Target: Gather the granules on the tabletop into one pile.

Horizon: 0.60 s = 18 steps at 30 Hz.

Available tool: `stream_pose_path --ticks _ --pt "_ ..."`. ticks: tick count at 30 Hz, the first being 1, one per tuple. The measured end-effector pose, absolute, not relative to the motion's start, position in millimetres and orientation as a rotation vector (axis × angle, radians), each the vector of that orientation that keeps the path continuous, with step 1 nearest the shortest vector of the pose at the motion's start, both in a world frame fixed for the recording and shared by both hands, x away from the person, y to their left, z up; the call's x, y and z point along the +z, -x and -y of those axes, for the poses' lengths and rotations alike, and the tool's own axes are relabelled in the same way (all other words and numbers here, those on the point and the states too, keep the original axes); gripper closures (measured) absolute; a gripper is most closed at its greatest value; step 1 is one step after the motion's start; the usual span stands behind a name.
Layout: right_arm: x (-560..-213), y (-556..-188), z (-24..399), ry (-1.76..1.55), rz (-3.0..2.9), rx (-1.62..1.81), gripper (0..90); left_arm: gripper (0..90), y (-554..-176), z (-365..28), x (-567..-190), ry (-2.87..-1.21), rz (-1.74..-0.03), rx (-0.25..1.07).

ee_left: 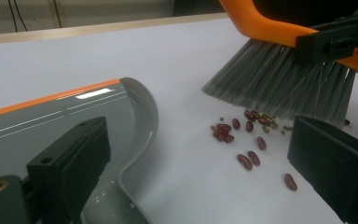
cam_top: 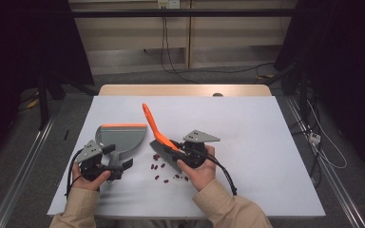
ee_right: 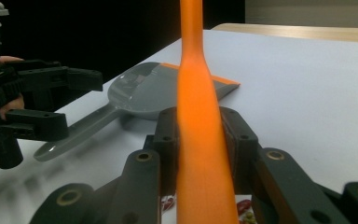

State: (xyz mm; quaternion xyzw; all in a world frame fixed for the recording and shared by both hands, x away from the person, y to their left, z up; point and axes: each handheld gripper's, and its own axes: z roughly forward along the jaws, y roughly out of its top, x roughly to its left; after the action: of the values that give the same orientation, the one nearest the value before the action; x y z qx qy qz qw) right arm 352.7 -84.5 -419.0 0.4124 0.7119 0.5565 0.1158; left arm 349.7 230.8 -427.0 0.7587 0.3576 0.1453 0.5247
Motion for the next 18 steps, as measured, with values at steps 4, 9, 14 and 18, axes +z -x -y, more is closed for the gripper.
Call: stream_pose_path --ticks 4,9,14,18 --pt "-420 -350 74 -1.196 -2.098 1.637 71.3 5.6 -350 -231 -427 -1.813 -0.855 0.346" --pt "-421 -345 61 -1.214 -2.110 1.658 71.3 5.6 -350 -231 -427 -1.812 -0.853 0.344" --pt "-422 -337 47 -1.248 -2.119 1.695 71.3 5.6 -350 -232 -427 -1.810 -0.853 0.345" --pt "-430 -334 39 -1.297 -2.126 1.706 71.3 5.6 -350 -232 -427 -1.807 -0.857 0.346"
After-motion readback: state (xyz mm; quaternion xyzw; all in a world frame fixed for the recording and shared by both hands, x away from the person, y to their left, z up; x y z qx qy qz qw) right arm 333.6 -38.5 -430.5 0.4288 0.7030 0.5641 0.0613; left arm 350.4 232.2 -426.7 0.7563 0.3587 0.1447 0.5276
